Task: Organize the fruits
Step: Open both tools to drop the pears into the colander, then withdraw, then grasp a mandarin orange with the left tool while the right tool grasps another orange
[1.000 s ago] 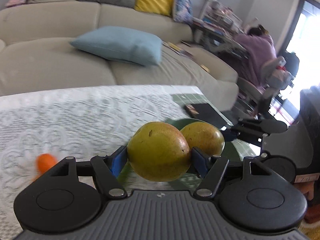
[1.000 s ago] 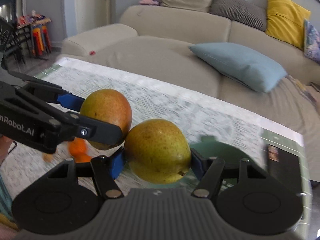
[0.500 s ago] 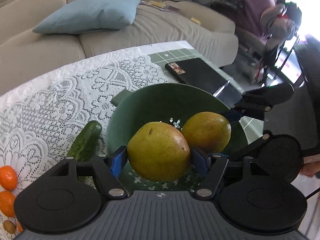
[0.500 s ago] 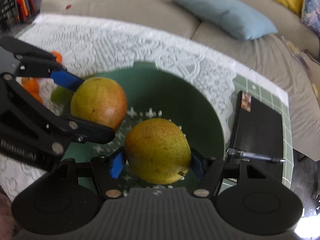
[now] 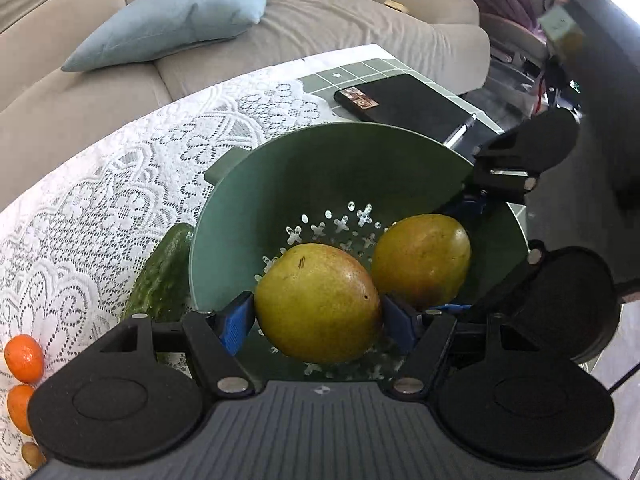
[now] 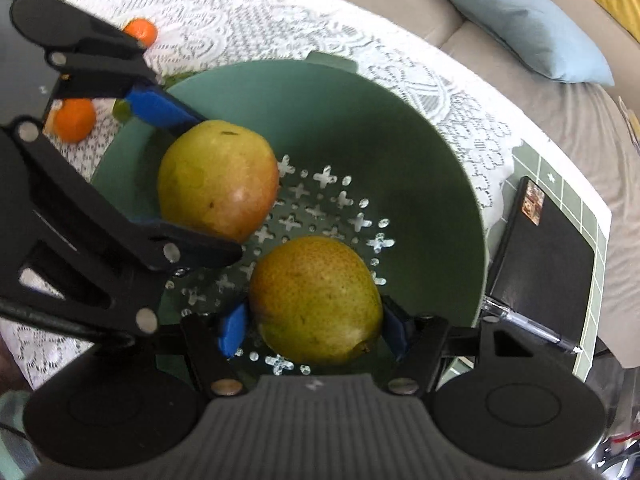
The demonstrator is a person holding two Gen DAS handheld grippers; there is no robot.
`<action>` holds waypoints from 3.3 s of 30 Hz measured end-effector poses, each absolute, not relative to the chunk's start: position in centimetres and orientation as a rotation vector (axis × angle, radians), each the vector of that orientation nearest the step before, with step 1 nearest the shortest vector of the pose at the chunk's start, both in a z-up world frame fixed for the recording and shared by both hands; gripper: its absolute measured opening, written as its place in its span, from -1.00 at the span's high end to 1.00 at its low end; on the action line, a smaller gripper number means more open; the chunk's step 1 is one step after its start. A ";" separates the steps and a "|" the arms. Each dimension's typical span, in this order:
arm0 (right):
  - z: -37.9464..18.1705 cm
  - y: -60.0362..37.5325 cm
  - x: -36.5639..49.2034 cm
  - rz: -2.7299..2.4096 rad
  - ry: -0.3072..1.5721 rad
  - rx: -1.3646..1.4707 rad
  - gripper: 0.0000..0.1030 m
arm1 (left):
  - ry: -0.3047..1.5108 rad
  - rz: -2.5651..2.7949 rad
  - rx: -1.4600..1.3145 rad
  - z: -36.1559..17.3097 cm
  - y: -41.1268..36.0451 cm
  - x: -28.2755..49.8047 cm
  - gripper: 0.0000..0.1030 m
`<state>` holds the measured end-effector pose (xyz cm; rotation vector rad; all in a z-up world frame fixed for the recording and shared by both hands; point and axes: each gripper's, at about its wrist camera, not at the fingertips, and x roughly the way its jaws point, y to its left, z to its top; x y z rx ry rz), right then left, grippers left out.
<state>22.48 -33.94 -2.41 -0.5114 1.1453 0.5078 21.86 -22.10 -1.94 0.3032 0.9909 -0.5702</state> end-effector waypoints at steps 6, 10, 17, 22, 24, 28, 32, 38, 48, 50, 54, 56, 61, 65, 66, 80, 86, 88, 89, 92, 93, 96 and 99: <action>-2.8 -33.1 23.2 0.528 1.173 -0.576 -0.26 | 0.996 -0.569 0.360 -2.3 -22.8 22.2 -0.55; -2.9 -32.9 23.4 0.533 1.200 -0.596 -0.26 | 1.007 -0.576 0.406 -2.4 -23.3 22.4 -0.55; -2.2 -32.9 23.4 0.523 1.204 -0.630 -0.28 | 1.030 -0.596 0.415 -2.3 -23.4 22.9 -0.56; -1.1 -33.3 23.2 0.514 1.186 -0.597 -0.32 | 1.002 -0.580 0.364 -1.9 -22.8 22.7 -0.57; -0.5 -33.4 22.9 0.508 1.168 -0.593 -0.35 | 1.006 -0.583 0.320 -1.4 -22.4 22.8 -0.58; 0.8 -33.4 22.5 0.501 1.129 -0.569 -0.37 | 0.969 -0.587 0.291 -0.3 -21.6 22.1 -0.58; 2.1 -32.9 21.6 0.476 1.079 -0.560 -0.46 | 0.933 -0.597 0.267 1.1 -20.4 21.2 -0.57; 4.3 -31.5 19.8 0.419 0.985 -0.525 -0.47 | 0.872 -0.583 0.245 3.4 -17.8 19.6 -0.57; 6.5 -27.1 15.4 0.425 0.731 -0.261 -0.47 | 0.766 -0.490 0.161 5.8 -9.9 17.3 -0.57; 6.2 -25.5 14.7 0.425 0.691 -0.206 -0.47 | 0.738 -0.458 0.127 5.8 -8.0 17.0 -0.57; 4.9 -22.5 13.8 0.415 0.636 -0.149 -0.47 | 0.678 -0.359 0.073 5.3 -4.4 16.2 -0.57; 4.0 -21.2 13.5 0.408 0.616 -0.104 -0.47 | 0.662 -0.333 0.061 4.8 -2.8 15.7 -0.55; 1.5 -18.8 13.6 0.385 0.613 0.027 -0.47 | 0.677 -0.302 0.035 2.6 0.5 15.2 -0.48; -0.8 -16.9 13.9 0.347 0.646 0.079 -0.41 | 0.708 -0.295 -0.019 0.1 2.7 15.1 -0.16; -1.4 -16.5 14.0 0.350 0.651 0.084 -0.34 | 0.712 -0.301 -0.037 -0.4 3.3 14.8 -0.11; -5.9 -14.4 14.1 0.383 0.688 0.072 0.05 | 0.684 -0.343 -0.053 -4.4 3.3 14.4 0.02; -6.3 -13.9 14.8 0.396 0.689 0.082 0.09 | 0.734 -0.327 -0.094 -5.3 3.4 15.9 0.04; -6.4 -13.6 15.0 0.400 0.692 0.075 0.12 | 0.746 -0.327 -0.101 -5.6 3.4 16.3 0.04; -6.4 -13.6 15.0 0.400 0.692 0.074 0.12 | 0.750 -0.325 -0.101 -5.7 3.3 16.4 0.04; -6.5 -13.6 15.1 0.401 0.699 0.084 0.12 | 0.758 -0.326 -0.122 -5.8 3.3 16.8 0.04; -6.6 -13.6 15.2 0.402 0.701 0.089 0.12 | 0.761 -0.328 -0.132 -5.9 3.3 16.9 0.04; -6.9 -13.8 15.5 0.402 0.719 0.110 0.12 | 0.764 -0.329 -0.165 -6.1 3.5 17.1 0.03; -7.1 -13.9 15.6 0.402 0.736 0.128 0.15 | 0.761 -0.331 -0.174 -6.1 3.5 17.2 0.02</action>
